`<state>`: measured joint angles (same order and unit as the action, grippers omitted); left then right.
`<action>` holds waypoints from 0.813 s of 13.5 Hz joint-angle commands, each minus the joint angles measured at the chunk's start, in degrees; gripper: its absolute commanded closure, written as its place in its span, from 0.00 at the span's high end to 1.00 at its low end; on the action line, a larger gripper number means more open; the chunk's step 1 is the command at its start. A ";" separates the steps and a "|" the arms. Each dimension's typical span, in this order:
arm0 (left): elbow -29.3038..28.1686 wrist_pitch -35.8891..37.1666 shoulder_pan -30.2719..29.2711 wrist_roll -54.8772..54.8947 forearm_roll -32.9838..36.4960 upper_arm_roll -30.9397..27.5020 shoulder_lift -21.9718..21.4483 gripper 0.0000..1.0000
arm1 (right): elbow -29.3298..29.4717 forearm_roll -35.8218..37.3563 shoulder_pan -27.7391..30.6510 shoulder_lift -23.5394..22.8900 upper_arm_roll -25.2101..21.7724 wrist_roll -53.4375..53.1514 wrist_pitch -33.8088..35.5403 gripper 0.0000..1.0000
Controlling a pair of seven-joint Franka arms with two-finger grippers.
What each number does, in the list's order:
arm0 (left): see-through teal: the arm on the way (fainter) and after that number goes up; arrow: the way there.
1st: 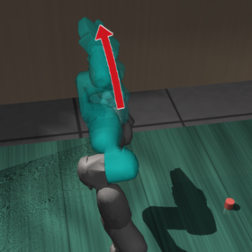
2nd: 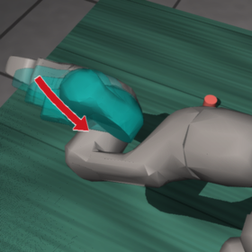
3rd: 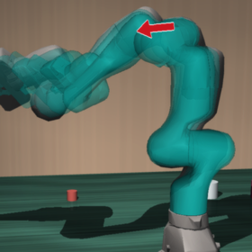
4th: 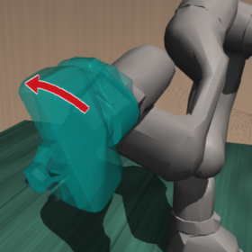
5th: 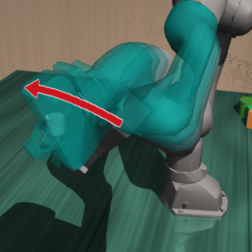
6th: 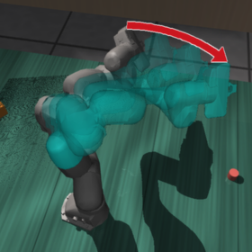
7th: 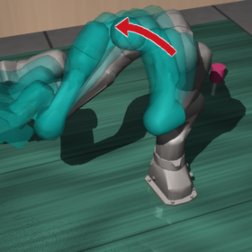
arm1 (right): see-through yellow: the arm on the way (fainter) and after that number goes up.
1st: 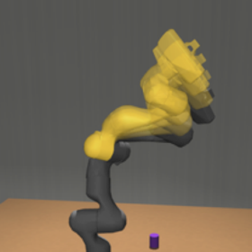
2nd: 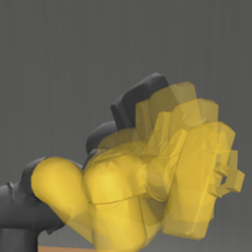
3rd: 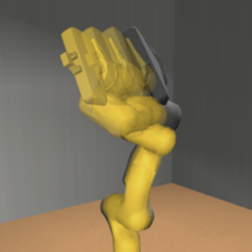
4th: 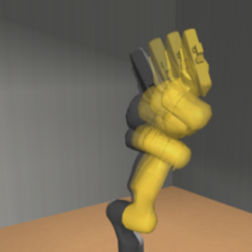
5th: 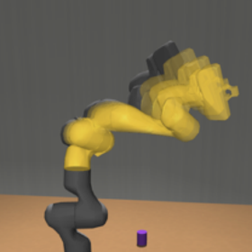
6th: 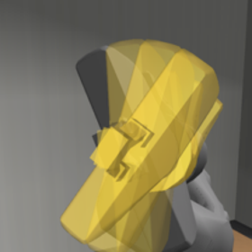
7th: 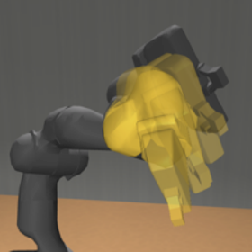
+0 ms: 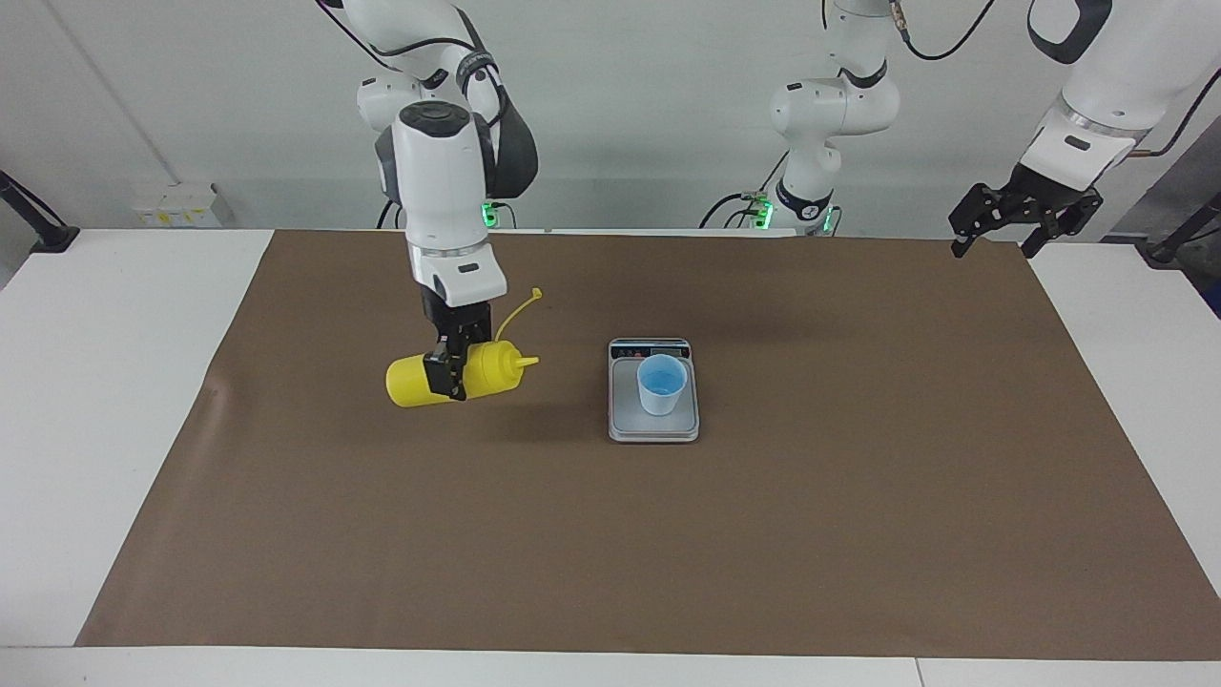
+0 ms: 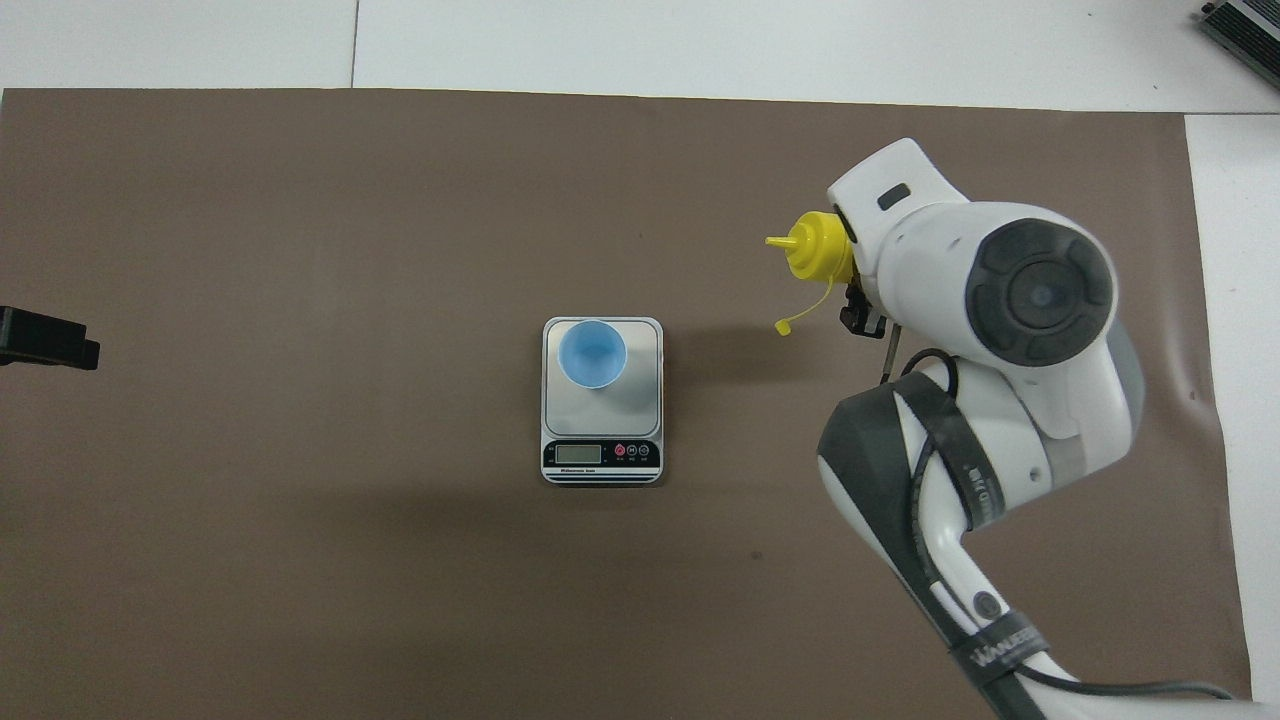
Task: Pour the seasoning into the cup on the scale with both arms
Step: 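Lift the yellow bottle and carry it over the cup on the scale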
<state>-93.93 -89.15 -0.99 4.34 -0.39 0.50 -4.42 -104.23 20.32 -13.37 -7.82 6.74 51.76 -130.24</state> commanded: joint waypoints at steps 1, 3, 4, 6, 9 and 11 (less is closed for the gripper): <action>-1.69 0.29 -0.50 -0.47 -0.57 0.29 -1.74 1.00 | 0.87 12.33 -4.54 -1.40 0.11 -1.48 -1.33 0.00; -1.69 0.29 -0.50 -0.47 -0.57 0.29 -1.74 1.00 | 3.31 13.87 -6.75 -3.94 0.12 -1.48 -1.52 0.00; -1.69 0.29 -0.50 -0.47 -0.57 0.29 -1.74 1.00 | 3.94 14.57 -7.45 -4.83 0.03 -1.48 -1.51 0.00; -1.69 0.29 -0.50 -0.39 -0.57 0.29 -1.74 1.00 | 4.03 18.51 -9.74 -5.89 -0.06 -3.58 -1.16 0.00; -1.69 0.29 -0.50 -0.39 -0.57 0.29 -1.74 1.00 | 4.03 23.88 -10.62 -7.29 0.03 -4.39 -0.98 0.00; -1.69 0.29 -0.50 -0.47 -0.57 0.29 -1.74 1.00 | 4.38 27.56 -13.60 -8.70 -0.15 -4.39 0.85 0.00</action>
<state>-93.94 -89.14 -0.99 4.34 -0.39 0.50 -4.42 -101.82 43.68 -24.70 -14.75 6.88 48.36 -131.18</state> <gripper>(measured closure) 0.000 0.537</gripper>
